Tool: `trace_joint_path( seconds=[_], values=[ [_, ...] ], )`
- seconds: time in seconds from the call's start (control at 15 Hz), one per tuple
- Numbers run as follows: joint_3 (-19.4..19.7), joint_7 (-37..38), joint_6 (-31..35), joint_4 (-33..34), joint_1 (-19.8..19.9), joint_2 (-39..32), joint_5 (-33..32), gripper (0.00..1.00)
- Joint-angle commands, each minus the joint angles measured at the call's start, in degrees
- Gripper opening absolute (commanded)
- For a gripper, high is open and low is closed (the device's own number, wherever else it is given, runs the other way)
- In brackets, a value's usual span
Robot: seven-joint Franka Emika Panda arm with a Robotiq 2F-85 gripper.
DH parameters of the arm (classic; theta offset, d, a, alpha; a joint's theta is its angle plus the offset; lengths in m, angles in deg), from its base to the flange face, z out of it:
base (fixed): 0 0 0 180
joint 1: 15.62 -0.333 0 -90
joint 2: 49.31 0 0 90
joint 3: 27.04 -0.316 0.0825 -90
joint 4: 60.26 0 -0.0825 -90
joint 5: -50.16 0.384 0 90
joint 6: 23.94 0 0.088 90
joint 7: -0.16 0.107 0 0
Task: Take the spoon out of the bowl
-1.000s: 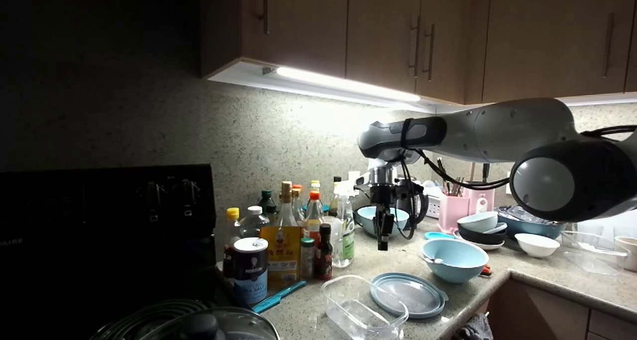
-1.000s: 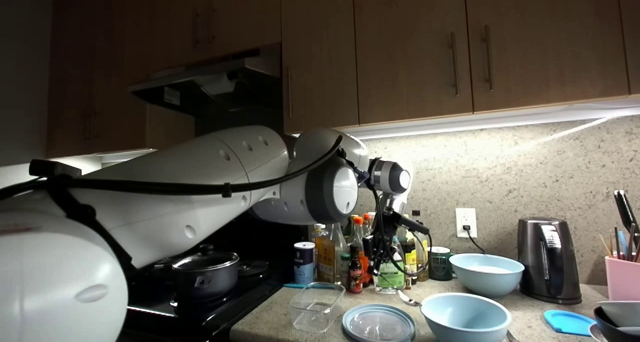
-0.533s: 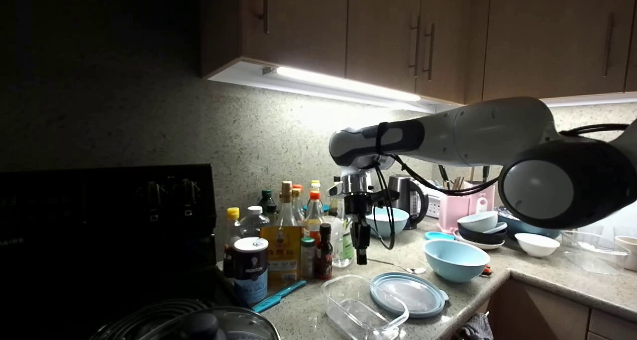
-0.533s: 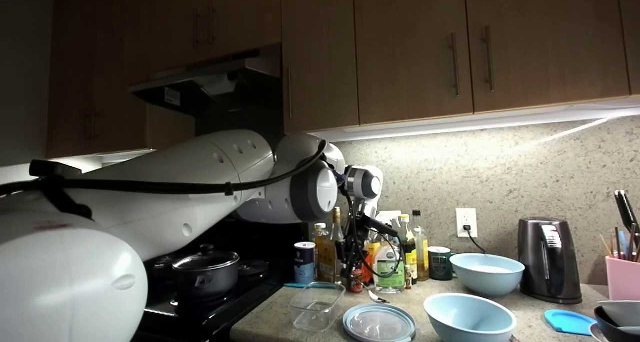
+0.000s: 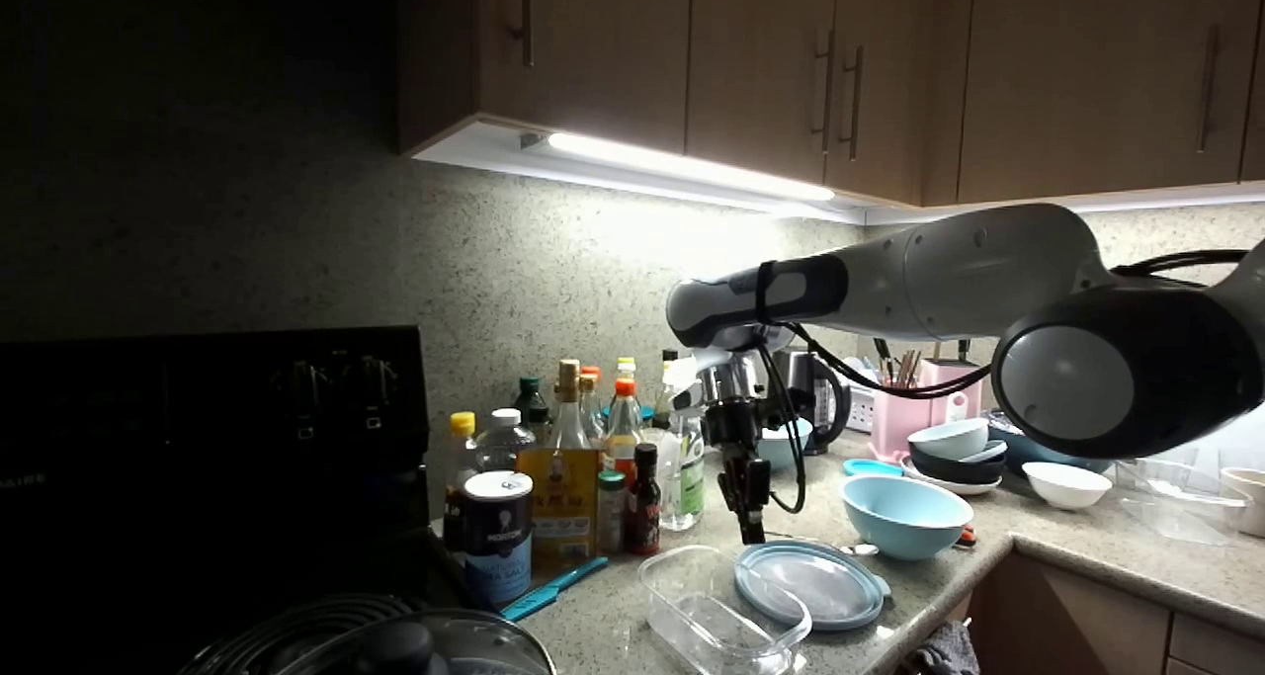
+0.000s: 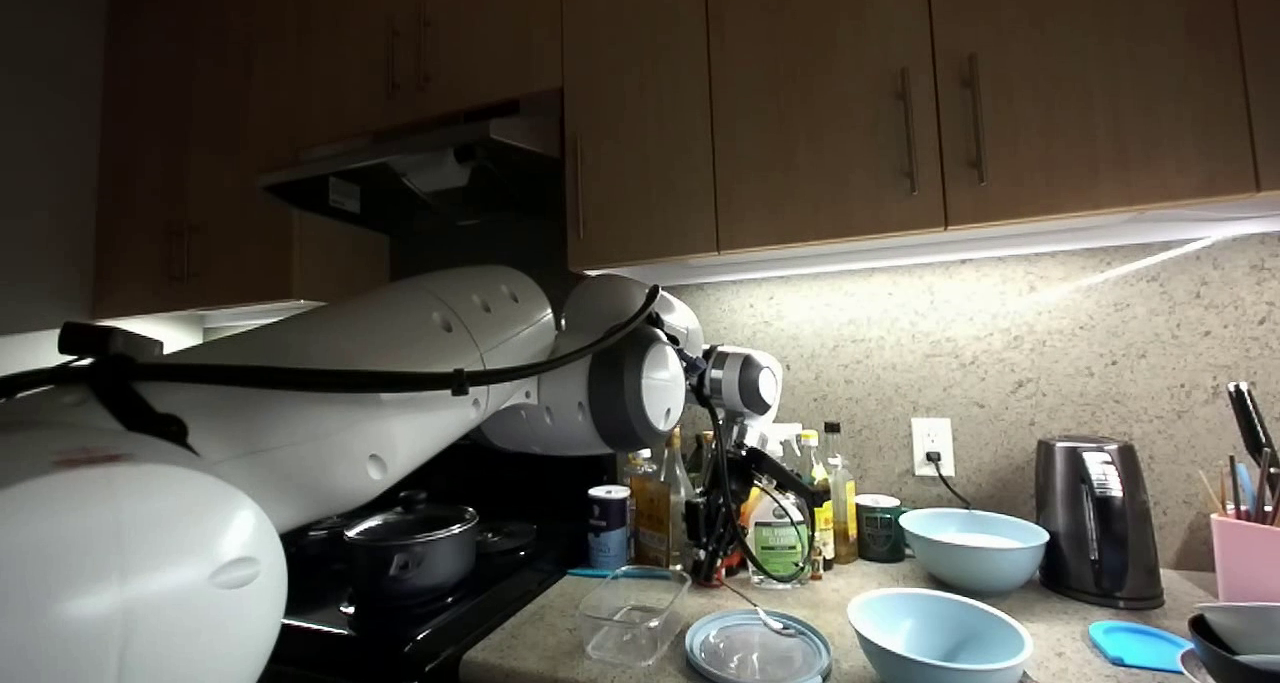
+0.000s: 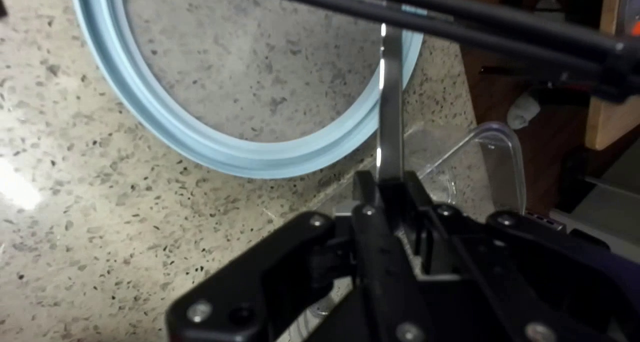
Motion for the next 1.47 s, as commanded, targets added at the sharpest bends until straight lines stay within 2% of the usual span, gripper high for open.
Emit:
trace_joint_path(
  seconds=[0.0, 0.13, 0.2, 0.27, 0.4, 0.73, 0.93, 1.2, 1.27, 1.4],
  values=[
    [0.11, -5.57, -1.51, -0.88, 1.08, 0.30, -1.01, 0.06],
    [0.38, -6.90, -1.79, -0.87, 1.09, -0.01, -1.30, 0.06],
    [0.40, -7.34, -1.85, -0.87, 1.12, -0.10, -1.30, 0.16],
    [0.46, -7.70, -1.88, -0.85, 1.09, -0.18, -1.33, 0.41],
    [0.45, -7.95, -1.87, -0.74, 1.23, -0.28, -1.16, 0.45],
    [0.80, -6.77, -1.30, -0.79, 1.39, 0.05, -0.84, 0.77],
    [1.97, -1.27, -0.98, -1.92, 1.32, 1.84, -0.19, 0.97],
    [2.58, 6.65, 1.28, -3.02, 2.50, 4.77, 2.45, 1.00],
    [2.51, 2.70, -0.01, 0.20, 1.75, 1.42, 0.58, 1.00],
    [2.54, 4.79, 0.05, 0.20, 2.30, 2.57, 1.34, 1.00]
  ],
)
